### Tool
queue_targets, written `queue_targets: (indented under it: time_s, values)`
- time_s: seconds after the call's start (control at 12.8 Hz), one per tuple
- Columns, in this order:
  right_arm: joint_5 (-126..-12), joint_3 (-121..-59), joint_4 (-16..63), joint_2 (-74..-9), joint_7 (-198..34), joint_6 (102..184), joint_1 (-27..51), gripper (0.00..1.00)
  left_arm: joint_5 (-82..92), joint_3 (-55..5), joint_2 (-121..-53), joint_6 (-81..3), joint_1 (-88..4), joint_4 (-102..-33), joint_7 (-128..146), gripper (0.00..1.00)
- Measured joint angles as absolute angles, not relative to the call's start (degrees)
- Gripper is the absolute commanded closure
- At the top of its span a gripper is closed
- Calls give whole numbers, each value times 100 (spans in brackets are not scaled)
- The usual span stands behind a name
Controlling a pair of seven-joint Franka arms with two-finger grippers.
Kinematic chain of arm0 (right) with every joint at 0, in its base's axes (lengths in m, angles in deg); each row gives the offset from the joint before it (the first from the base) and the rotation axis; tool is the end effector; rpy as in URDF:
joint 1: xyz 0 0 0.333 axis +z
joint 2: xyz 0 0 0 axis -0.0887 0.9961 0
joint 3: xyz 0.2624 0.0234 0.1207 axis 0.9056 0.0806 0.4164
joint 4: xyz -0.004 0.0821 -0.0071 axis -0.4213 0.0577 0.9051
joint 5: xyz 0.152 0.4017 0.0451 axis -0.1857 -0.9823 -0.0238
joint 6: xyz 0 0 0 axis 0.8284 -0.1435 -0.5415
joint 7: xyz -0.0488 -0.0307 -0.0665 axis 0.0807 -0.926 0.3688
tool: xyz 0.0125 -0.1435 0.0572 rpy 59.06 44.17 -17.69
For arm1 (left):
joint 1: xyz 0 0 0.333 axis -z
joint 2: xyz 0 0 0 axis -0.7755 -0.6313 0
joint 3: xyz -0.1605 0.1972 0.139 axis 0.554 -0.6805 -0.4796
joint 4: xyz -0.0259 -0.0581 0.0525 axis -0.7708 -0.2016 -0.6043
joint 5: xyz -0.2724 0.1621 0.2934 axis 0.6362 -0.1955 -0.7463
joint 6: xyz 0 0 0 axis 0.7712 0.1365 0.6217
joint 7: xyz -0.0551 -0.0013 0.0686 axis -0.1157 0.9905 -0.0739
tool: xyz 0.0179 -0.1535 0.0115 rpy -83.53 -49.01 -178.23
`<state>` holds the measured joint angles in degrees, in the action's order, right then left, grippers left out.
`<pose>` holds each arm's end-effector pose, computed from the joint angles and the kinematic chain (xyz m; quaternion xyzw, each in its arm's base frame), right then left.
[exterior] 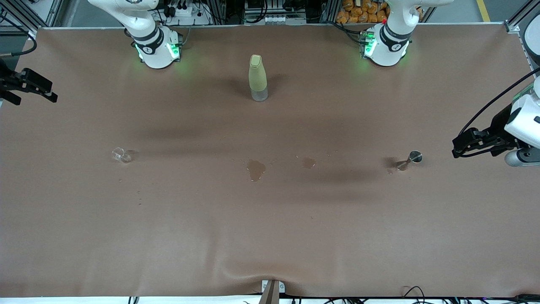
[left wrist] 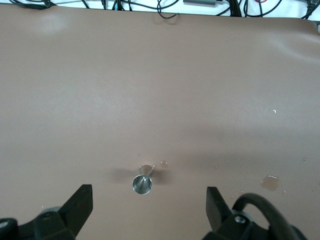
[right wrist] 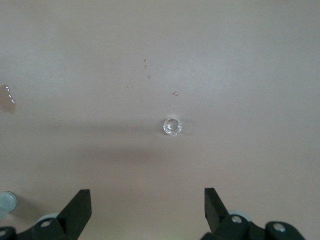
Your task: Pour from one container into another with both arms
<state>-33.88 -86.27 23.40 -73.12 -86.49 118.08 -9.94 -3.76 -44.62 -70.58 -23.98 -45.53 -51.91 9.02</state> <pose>0.5516 -0.0593 0.5527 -0.9995 -0.0249 0.0004 0.0180 0.6634 -0.0500 0.5202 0.9973 0.0221 0.0703 0.0061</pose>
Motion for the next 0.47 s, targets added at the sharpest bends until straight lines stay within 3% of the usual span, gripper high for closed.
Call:
queue_targets:
  time_s: [0.47]
  values:
    - [-3389,-8635,2340,-7312,-8637,11780,-995,0,-376,-4462,-6929,-1924,-4539,-5015,900,0]
